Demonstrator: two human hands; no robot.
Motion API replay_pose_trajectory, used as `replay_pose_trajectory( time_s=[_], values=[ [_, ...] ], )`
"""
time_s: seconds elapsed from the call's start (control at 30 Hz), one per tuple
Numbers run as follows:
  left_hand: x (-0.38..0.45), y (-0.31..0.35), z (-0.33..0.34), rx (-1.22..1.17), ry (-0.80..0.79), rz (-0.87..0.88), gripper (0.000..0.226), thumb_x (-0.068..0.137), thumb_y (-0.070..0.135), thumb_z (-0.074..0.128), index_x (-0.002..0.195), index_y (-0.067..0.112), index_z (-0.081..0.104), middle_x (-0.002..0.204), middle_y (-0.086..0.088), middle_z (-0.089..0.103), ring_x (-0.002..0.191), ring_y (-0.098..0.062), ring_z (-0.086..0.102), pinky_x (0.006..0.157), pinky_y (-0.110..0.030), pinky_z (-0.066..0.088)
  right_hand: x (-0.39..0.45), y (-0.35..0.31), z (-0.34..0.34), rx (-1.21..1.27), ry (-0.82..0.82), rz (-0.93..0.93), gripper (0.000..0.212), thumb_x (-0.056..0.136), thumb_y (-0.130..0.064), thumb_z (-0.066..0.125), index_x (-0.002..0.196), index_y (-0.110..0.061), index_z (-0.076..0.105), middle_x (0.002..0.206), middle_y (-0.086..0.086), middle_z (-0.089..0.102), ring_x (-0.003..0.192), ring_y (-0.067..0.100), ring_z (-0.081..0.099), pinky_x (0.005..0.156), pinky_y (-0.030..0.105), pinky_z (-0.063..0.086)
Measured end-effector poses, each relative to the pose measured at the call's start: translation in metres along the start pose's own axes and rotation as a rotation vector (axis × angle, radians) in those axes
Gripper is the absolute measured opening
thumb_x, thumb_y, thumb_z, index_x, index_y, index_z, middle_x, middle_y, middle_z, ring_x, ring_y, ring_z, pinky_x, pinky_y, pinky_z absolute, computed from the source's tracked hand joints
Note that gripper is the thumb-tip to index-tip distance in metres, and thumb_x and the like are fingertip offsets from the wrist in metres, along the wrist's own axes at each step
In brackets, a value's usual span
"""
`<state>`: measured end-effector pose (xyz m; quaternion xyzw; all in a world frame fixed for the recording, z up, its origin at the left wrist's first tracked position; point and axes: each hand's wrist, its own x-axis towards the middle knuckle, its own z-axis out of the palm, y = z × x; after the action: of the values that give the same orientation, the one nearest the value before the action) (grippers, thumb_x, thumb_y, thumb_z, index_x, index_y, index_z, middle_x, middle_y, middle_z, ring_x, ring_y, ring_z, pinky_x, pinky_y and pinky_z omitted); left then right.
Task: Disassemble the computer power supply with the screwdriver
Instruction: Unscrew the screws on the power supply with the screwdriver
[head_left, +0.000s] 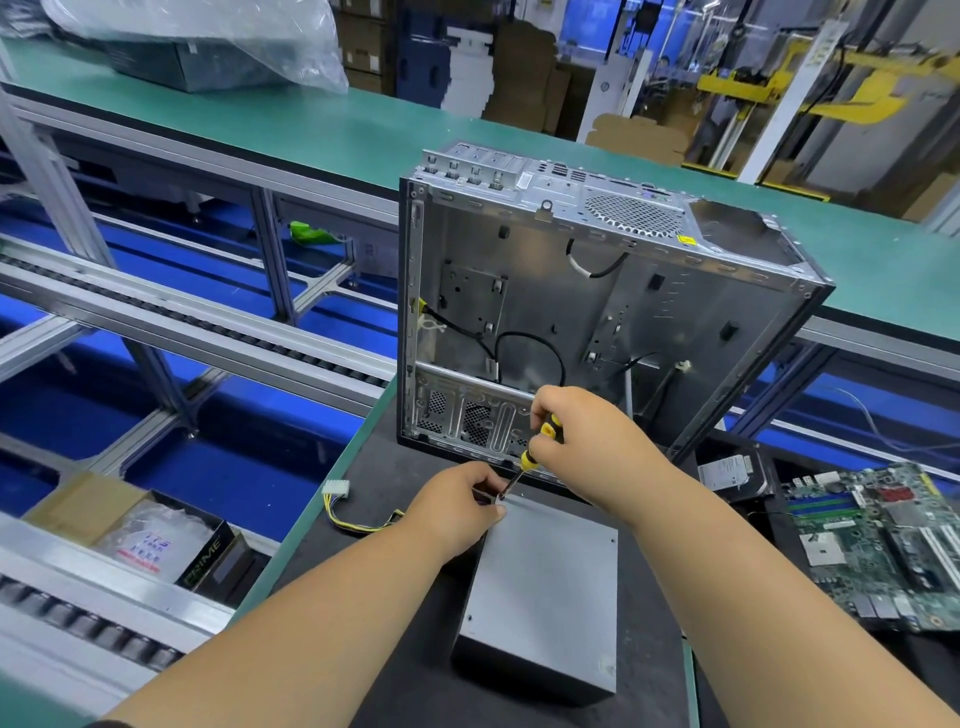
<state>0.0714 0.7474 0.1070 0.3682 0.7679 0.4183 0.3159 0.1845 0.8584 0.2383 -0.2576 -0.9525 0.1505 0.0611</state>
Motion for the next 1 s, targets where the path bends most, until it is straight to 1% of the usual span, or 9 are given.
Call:
replay_pose_trajectory(
  time_s=[0.13,0.2,0.3,0.43,0.6,0.73,0.87,0.9,1.0],
  values=[
    [0.0007,0.0004,0.0001,0.006,0.004,-0.010,0.021,0.084,0.019,0.073,0.081,0.037,0.062,0.086,0.012,0.067,0.079,-0.006,0.062,0.073,-0.020,0.048,0.0010,-0.0003,-0.0014,-0.155,0.037,-0.009,0.031,0.098,-0.053,0.047,0.089,-0.023,0.049,0.068,-0.006,0.054,0.068,0.016,0.053,0.051,0.029,0.033],
    [0.0009,0.0007,0.0003,0.010,0.006,-0.015,0.019,0.084,0.020,0.072,0.082,0.036,0.063,0.088,0.010,0.068,0.082,-0.010,0.064,0.079,-0.023,0.051,0.0019,-0.0016,-0.0011,-0.100,0.029,-0.002,0.023,0.099,-0.045,0.051,0.092,-0.023,0.048,0.069,-0.006,0.054,0.066,0.016,0.052,0.050,0.029,0.031],
    [0.0005,-0.0003,0.0006,0.013,0.003,-0.017,0.018,0.084,0.021,0.072,0.083,0.036,0.063,0.090,0.008,0.069,0.086,-0.013,0.066,0.082,-0.026,0.052,0.0009,-0.0037,-0.0008,-0.006,0.029,0.017,0.014,0.093,-0.029,0.059,0.095,-0.024,0.046,0.076,-0.006,0.056,0.068,0.014,0.053,0.053,0.030,0.039],
    [0.0006,-0.0011,0.0001,0.012,0.004,-0.011,0.020,0.084,0.020,0.072,0.081,0.037,0.062,0.087,0.009,0.068,0.081,-0.010,0.064,0.077,-0.022,0.051,-0.0009,-0.0052,-0.0010,0.065,-0.003,0.004,0.010,0.085,-0.021,0.059,0.089,-0.024,0.051,0.087,-0.008,0.053,0.077,0.017,0.054,0.058,0.029,0.039],
    [0.0007,-0.0001,-0.0008,0.002,-0.006,-0.012,0.018,0.084,0.020,0.072,0.083,0.036,0.063,0.089,0.006,0.069,0.085,-0.013,0.065,0.078,-0.023,0.050,0.0005,-0.0040,0.0011,-0.161,0.064,-0.013,0.027,0.098,-0.049,0.047,0.095,-0.022,0.048,0.072,-0.005,0.056,0.070,0.017,0.055,0.052,0.030,0.034],
    [0.0019,-0.0015,-0.0007,0.000,-0.008,-0.013,0.018,0.084,0.021,0.073,0.083,0.036,0.062,0.088,0.009,0.068,0.081,-0.011,0.064,0.076,-0.021,0.050,0.0036,-0.0046,0.0006,-0.017,0.050,0.028,0.014,0.094,-0.033,0.057,0.094,-0.024,0.047,0.076,-0.006,0.056,0.068,0.014,0.052,0.052,0.029,0.034],
    [0.0030,-0.0017,-0.0002,0.006,-0.007,-0.005,0.021,0.083,0.020,0.073,0.081,0.037,0.061,0.090,0.007,0.069,0.086,-0.015,0.066,0.084,-0.029,0.054,0.0028,-0.0058,0.0005,0.039,0.019,0.037,0.007,0.087,-0.021,0.057,0.090,-0.023,0.052,0.087,-0.007,0.055,0.074,0.013,0.052,0.060,0.031,0.044],
    [0.0030,-0.0019,-0.0003,0.008,-0.010,-0.002,0.021,0.083,0.021,0.073,0.081,0.037,0.061,0.091,0.007,0.069,0.088,-0.016,0.066,0.085,-0.031,0.054,0.0022,-0.0058,0.0008,0.020,0.022,0.039,0.005,0.088,-0.025,0.056,0.089,-0.024,0.051,0.085,-0.007,0.056,0.074,0.015,0.054,0.060,0.031,0.045],
    [0.0022,-0.0022,-0.0008,0.009,-0.015,-0.003,0.019,0.083,0.022,0.073,0.082,0.037,0.062,0.091,0.008,0.069,0.087,-0.014,0.066,0.084,-0.029,0.054,0.0034,-0.0048,0.0017,-0.136,0.066,0.012,0.025,0.096,-0.047,0.050,0.090,-0.023,0.051,0.077,-0.006,0.060,0.070,0.015,0.056,0.052,0.028,0.038]
  ],
)
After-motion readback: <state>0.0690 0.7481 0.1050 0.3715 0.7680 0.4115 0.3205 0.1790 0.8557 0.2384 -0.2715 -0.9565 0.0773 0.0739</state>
